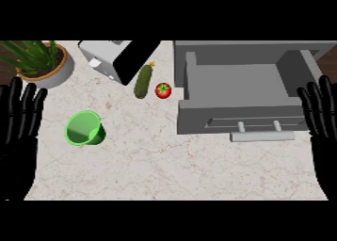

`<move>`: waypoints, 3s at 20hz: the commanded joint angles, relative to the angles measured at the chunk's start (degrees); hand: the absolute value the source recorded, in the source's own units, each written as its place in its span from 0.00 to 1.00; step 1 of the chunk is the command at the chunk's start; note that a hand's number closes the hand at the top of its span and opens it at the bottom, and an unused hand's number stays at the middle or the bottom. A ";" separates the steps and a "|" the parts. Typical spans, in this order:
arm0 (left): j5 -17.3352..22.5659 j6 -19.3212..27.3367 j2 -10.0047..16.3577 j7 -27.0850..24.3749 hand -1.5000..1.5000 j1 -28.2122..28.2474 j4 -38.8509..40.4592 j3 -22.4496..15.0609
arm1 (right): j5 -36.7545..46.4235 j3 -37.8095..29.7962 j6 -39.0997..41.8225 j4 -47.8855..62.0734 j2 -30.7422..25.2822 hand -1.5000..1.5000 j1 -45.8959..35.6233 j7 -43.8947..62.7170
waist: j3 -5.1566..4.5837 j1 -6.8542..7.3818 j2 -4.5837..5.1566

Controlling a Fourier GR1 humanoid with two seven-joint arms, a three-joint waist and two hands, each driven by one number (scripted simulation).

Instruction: Pick up the cup, place it into the drawer and close the drawer

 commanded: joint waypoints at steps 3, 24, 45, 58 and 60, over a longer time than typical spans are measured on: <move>2.04 -3.33 1.94 -1.34 0.00 -5.41 7.88 1.64 | -0.94 -3.09 -0.47 1.69 -0.53 0.00 -2.44 -0.05 | 0.93 1.78 -1.58; 10.19 -4.94 3.68 -7.01 0.00 -9.46 39.09 13.67 | -6.26 -4.50 7.42 8.82 -4.83 0.00 -9.00 5.48 | 0.91 1.69 -1.56; 5.73 -13.13 12.30 -41.78 0.00 -16.87 90.08 20.23 | -8.17 -8.64 8.10 12.72 -7.32 0.00 -16.09 6.83 | 0.84 1.32 -1.40; 2.92 -11.09 12.57 -54.71 0.00 -28.89 111.37 21.60 | -8.16 -8.20 7.88 16.39 -6.30 0.00 -18.42 5.42 | 0.71 0.48 -0.96; 2.54 -10.04 11.87 -55.95 0.00 -28.53 111.48 21.27 | -6.16 -5.16 6.13 9.58 -4.60 0.00 -14.19 8.92 | 0.73 0.37 -1.15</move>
